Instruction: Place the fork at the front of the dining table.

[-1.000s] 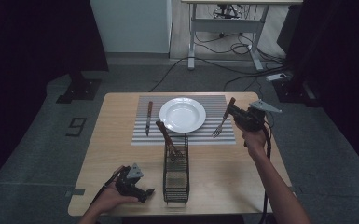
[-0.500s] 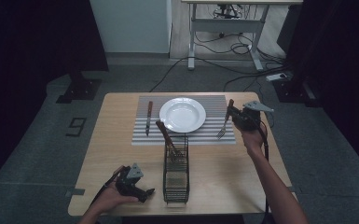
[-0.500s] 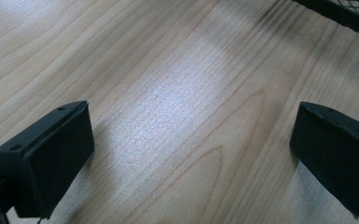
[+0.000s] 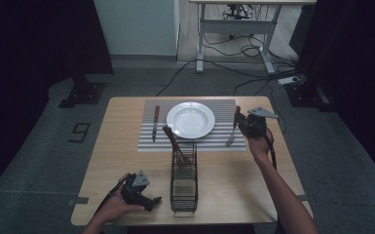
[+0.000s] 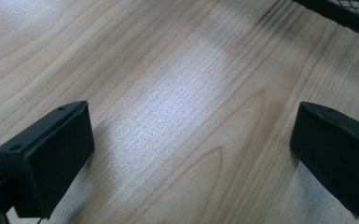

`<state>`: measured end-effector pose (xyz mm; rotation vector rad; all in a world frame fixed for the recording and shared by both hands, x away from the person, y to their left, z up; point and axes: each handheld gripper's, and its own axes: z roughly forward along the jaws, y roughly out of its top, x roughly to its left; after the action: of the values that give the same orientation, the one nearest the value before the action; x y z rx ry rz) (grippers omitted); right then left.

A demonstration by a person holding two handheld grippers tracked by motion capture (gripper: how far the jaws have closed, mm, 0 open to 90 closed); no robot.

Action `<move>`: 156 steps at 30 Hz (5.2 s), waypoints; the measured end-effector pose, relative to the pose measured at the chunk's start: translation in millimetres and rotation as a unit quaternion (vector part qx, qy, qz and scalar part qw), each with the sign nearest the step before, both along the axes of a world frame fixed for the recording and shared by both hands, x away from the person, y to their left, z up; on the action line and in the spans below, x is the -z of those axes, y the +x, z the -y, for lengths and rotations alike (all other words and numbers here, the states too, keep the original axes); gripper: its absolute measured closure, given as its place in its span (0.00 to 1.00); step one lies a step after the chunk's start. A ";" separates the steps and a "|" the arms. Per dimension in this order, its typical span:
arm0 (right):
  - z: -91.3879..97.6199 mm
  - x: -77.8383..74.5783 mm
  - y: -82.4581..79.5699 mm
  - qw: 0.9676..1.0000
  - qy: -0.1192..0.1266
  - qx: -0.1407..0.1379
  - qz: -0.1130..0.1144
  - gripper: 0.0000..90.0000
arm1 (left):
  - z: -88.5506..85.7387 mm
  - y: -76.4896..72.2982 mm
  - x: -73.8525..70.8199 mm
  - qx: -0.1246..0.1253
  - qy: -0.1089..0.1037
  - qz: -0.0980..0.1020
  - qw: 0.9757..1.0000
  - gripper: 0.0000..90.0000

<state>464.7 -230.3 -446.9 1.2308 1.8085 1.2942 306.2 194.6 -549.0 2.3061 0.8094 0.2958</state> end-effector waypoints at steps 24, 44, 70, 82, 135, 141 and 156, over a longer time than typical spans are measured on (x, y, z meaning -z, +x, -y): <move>-5.4 2.8 8.5 1.000 0.004 -0.004 0.001 0.89 | 0.2 -0.1 -0.1 -0.001 0.000 0.000 1.000 0.00; -14.3 8.9 33.1 1.000 -0.004 0.001 -0.018 0.89 | 0.2 0.2 -0.1 0.000 0.000 0.000 1.000 0.00; -34.3 22.6 82.9 0.997 -0.025 0.015 -0.071 0.89 | 1.4 0.8 0.1 -0.002 -0.001 0.000 1.000 0.00; -43.6 36.8 105.9 0.994 -0.034 0.026 -0.100 0.89 | 1.4 0.6 0.0 -0.003 0.000 0.000 1.000 0.00; -28.8 83.0 122.2 0.981 -0.035 0.043 -0.188 0.80 | 1.5 -1.5 0.1 -0.012 -0.001 0.000 1.000 0.00; -33.4 88.1 122.5 0.977 -0.059 0.044 -0.201 0.83 | 1.5 -1.5 0.1 -0.012 -0.001 0.000 1.000 0.00; -26.4 95.6 134.1 0.979 0.000 0.063 -0.192 0.90 | 1.5 -1.4 0.0 -0.012 -0.001 0.000 1.000 0.00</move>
<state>598.8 -203.9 -542.4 1.6579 1.9494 1.0377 304.8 193.1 -549.0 2.2965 0.8381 0.3051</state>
